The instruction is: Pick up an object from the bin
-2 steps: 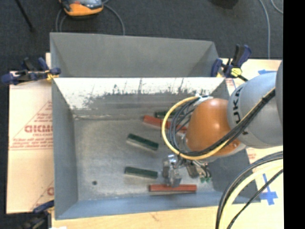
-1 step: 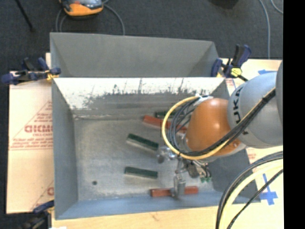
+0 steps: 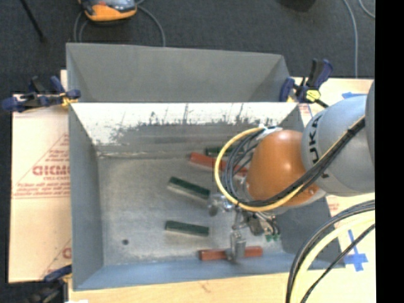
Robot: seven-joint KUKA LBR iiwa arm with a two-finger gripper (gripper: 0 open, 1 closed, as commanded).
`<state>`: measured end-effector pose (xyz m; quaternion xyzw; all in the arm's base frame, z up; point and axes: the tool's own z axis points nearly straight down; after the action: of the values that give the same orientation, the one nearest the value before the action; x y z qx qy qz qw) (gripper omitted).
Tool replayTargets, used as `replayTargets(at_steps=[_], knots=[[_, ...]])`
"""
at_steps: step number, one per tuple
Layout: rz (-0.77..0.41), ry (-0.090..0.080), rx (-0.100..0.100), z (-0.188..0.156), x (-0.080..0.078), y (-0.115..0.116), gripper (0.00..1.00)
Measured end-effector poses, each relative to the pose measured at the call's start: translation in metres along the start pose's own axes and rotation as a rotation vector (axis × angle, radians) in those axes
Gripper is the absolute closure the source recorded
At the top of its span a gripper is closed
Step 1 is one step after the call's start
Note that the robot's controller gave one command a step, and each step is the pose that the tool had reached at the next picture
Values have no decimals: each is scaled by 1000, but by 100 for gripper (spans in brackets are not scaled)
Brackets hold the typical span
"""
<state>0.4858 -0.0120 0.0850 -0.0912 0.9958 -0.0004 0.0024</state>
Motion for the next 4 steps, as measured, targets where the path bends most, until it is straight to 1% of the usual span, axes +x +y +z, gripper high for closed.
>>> replayTargets(at_steps=[1,2,3,4], knots=[[0,0,0,0,0,0,0],[-92,3,0,-13,-3,10,0],[-12,1,-1,14,-7,47,100],[-13,1,-1,14,-7,47,100]])
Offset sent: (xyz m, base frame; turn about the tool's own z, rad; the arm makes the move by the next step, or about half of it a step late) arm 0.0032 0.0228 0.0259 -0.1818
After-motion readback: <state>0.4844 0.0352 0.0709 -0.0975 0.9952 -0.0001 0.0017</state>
